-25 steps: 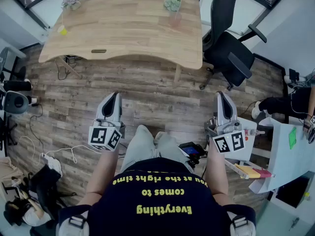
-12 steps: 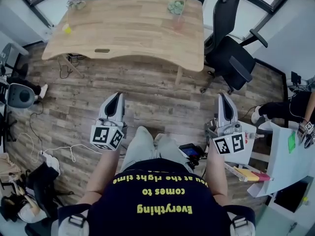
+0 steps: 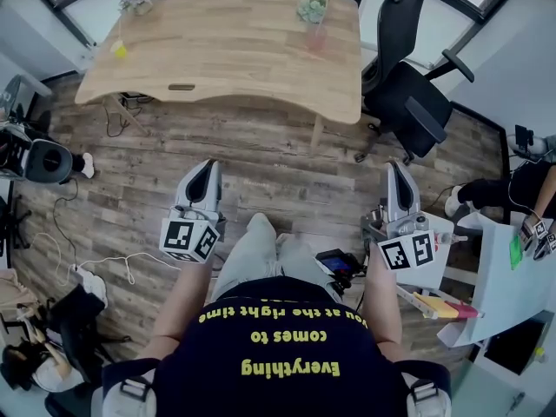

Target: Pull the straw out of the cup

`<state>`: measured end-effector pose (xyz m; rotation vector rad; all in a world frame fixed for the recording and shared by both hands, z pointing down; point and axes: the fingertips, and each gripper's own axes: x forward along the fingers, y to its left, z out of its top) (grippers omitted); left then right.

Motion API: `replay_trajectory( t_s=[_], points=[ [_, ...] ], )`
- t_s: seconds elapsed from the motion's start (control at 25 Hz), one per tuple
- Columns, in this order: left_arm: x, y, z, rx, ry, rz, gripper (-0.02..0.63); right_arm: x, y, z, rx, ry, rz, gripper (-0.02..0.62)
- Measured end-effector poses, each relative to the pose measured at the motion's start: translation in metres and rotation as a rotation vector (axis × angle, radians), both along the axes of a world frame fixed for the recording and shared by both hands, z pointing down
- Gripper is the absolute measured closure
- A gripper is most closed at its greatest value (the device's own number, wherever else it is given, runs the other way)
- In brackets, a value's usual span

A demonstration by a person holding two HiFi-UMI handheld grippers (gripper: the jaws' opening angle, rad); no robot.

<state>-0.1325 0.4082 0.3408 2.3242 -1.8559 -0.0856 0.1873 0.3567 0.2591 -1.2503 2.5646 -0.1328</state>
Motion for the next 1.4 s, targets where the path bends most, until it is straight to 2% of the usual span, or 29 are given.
replay_trajectory(
  t_s=[0.32,0.64,0.88,1.4],
  points=[
    [-0.008,-0.014,0.009,-0.02,0.007,0.003,0.606,-0.007,-0.008,0.003,-0.016,0.014,-0.004,0.589],
    [-0.014,-0.056,0.011,-0.018,0.014,0.017,0.606,-0.013,-0.041,0.006,-0.026,0.017,0.003,0.589],
    [-0.025,-0.102,0.011,-0.024,0.014,0.04,0.606,-0.026,-0.08,0.004,-0.031,0.017,0.023,0.589],
    [-0.032,-0.214,0.011,-0.026,0.014,0.148,0.606,-0.05,-0.161,-0.002,-0.035,0.007,0.084,0.589]
  ],
)
